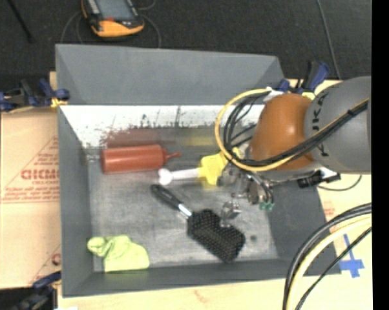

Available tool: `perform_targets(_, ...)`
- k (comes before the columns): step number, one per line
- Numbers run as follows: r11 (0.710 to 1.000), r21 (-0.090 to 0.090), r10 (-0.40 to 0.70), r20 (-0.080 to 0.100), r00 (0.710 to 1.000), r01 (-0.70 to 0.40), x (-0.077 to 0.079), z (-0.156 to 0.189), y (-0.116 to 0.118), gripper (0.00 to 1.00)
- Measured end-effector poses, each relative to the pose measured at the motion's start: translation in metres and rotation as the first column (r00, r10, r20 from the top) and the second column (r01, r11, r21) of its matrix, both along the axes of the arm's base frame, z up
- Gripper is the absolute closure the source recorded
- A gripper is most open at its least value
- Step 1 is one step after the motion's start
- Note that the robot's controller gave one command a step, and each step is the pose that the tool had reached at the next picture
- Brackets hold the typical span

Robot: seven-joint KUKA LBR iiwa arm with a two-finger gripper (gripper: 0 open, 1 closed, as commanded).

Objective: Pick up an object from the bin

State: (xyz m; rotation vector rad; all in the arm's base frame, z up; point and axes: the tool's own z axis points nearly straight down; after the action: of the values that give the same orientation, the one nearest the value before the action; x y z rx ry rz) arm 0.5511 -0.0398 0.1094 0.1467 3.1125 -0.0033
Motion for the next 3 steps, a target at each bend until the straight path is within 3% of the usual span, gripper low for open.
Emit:
perform_targets(1, 0.997, -0.007, 0.083, 0.037, 0.996, -0.083, -0.0204, -0.0089, 0.0055, 0.0)
perform_targets(3, 0.992, -0.006, 0.129, 0.03, 0.991, -0.129, -0.0281, -0.0118, 0.0076, 0.0)
